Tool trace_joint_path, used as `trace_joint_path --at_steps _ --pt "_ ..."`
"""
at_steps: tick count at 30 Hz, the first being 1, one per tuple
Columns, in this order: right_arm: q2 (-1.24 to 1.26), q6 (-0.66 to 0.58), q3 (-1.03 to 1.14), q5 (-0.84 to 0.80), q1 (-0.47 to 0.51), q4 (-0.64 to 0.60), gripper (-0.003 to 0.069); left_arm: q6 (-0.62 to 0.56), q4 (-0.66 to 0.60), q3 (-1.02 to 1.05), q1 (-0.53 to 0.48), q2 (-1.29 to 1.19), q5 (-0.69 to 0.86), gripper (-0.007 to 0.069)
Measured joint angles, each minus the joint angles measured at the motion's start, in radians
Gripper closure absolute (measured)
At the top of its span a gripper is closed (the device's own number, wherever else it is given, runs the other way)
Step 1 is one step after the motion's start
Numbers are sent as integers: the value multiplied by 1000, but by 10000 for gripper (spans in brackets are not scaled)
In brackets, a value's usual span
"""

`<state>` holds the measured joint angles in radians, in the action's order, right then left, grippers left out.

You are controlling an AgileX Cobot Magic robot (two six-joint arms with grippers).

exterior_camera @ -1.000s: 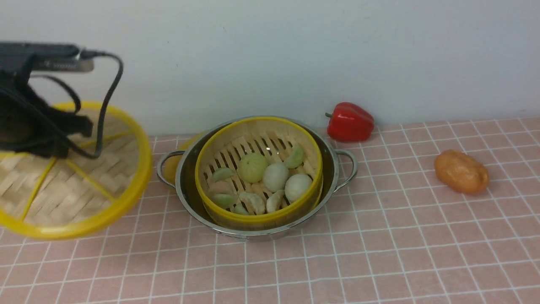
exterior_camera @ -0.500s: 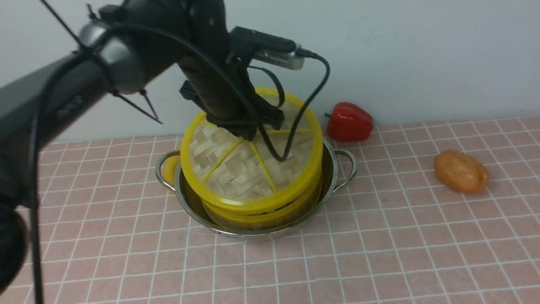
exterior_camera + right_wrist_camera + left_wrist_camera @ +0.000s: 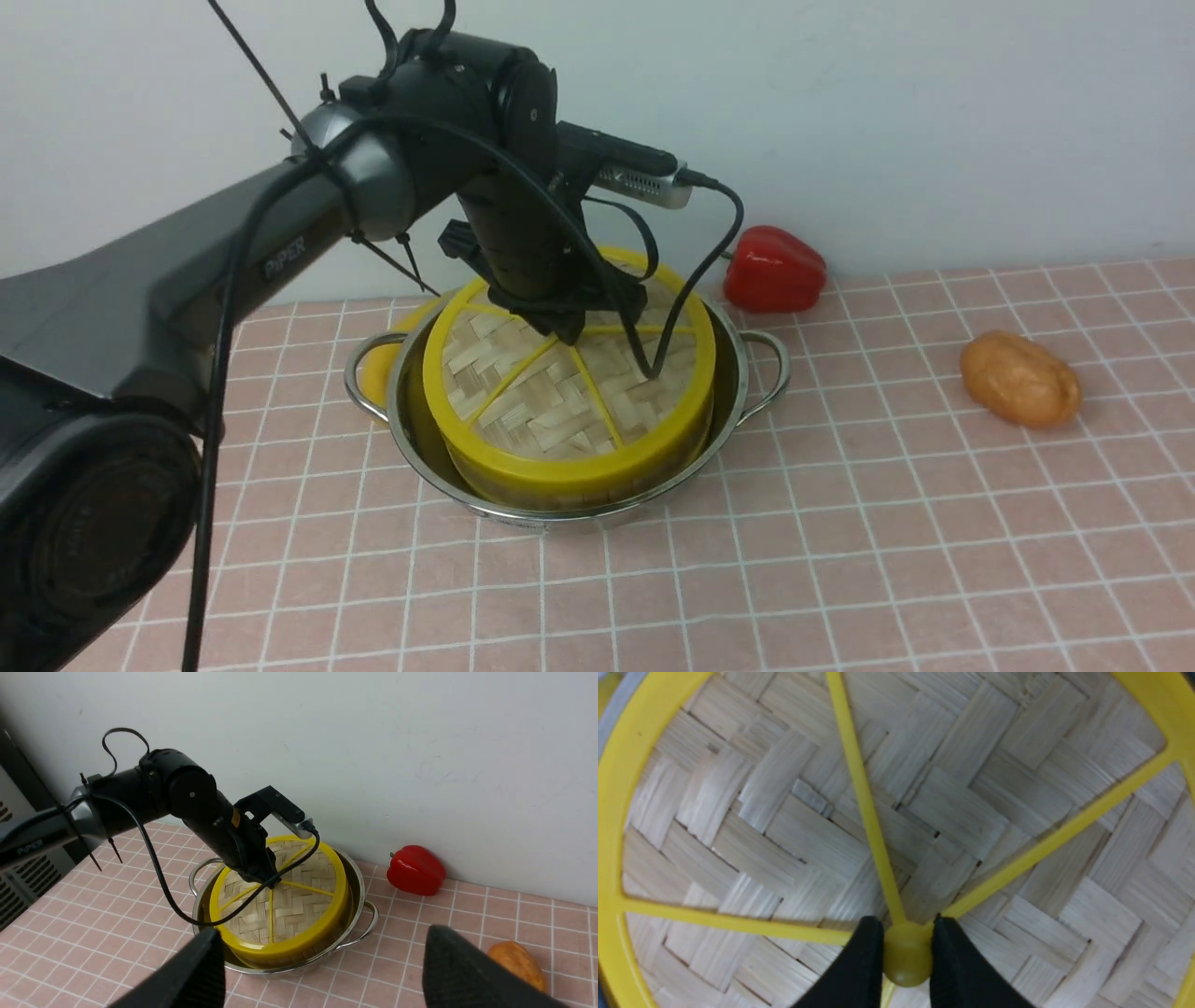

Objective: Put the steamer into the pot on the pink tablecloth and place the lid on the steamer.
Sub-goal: 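Place the yellow bamboo steamer lid onto the steamer in the pot with the left gripper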

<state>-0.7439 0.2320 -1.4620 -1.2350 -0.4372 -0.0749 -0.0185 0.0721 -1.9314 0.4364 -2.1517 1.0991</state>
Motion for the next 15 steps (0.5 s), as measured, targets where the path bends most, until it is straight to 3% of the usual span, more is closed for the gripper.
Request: trace_joint_path --at_steps 15 --pt "0 17 0 0 0 0 116 30 9 -3 0 -8 -8 508"
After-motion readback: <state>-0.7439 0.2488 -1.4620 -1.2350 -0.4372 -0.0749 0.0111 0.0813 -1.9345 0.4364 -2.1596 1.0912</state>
